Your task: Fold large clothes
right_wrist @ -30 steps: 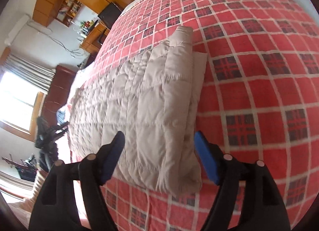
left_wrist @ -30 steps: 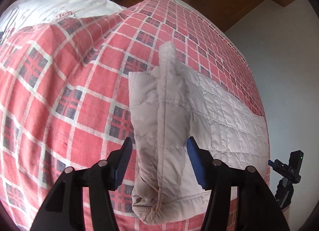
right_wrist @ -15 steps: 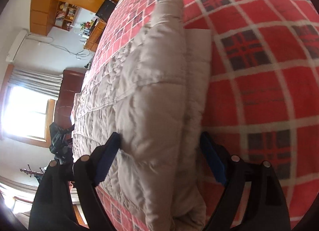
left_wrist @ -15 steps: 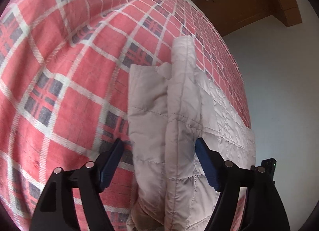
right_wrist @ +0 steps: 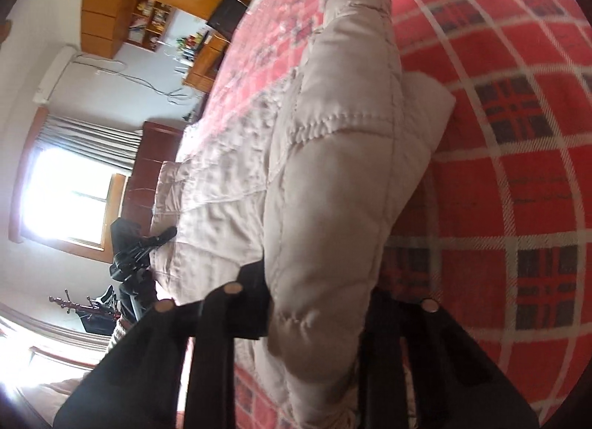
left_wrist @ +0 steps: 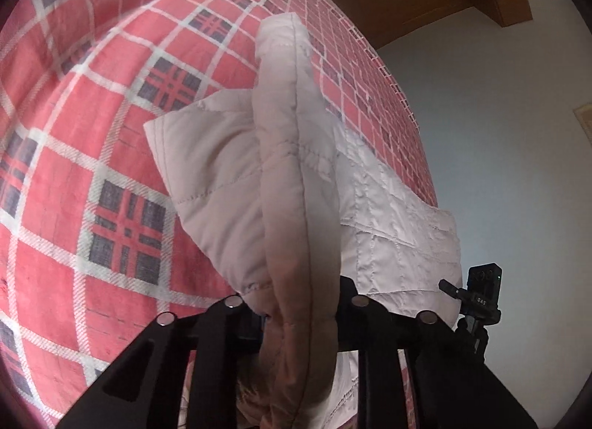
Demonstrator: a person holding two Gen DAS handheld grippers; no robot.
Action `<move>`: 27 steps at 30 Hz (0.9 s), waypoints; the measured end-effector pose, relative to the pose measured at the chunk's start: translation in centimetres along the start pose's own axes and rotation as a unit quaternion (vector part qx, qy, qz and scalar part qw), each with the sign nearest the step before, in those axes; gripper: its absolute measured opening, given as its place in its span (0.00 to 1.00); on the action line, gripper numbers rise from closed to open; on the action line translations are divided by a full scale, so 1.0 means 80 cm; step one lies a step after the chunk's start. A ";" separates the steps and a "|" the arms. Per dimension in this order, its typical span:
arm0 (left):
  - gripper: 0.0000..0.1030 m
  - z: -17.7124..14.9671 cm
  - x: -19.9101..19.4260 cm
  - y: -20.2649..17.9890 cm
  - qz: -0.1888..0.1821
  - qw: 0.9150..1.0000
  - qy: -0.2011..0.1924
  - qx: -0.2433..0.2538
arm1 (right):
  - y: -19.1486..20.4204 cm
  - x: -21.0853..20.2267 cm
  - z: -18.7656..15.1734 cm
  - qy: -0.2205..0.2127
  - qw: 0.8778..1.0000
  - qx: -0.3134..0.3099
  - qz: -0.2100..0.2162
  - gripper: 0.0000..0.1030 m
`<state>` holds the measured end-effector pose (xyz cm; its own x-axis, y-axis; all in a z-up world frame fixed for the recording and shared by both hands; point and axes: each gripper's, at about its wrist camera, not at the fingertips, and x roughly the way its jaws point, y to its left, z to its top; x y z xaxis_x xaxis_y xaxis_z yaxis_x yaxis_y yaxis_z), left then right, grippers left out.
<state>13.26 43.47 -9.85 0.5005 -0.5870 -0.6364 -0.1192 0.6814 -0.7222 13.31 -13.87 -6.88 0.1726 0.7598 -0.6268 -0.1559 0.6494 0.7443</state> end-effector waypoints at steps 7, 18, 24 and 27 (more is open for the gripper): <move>0.19 -0.038 -0.046 -0.070 -0.044 0.998 -0.003 0.043 | 0.053 -0.075 -0.037 -0.025 0.998 -0.052 0.009 0.16; 0.19 -0.163 -0.093 -0.091 -0.044 0.996 0.036 0.063 | 0.057 -0.139 -0.164 -0.003 1.000 -0.029 0.006 0.16; 0.20 -0.201 -0.070 -0.024 -0.013 0.998 0.057 0.011 | 0.019 -0.111 -0.200 0.016 0.999 0.017 -0.023 0.17; 0.25 -0.203 -0.057 0.004 -0.020 0.998 0.057 -0.001 | 0.002 -0.097 -0.205 0.016 0.999 0.040 -0.022 0.19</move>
<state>-3.01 39.25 -11.58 0.4043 -0.6589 -0.6343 -0.1035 0.6561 -0.7475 -4.04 -19.12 -5.69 0.1462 0.7325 -0.6649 -0.0706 0.6781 0.7315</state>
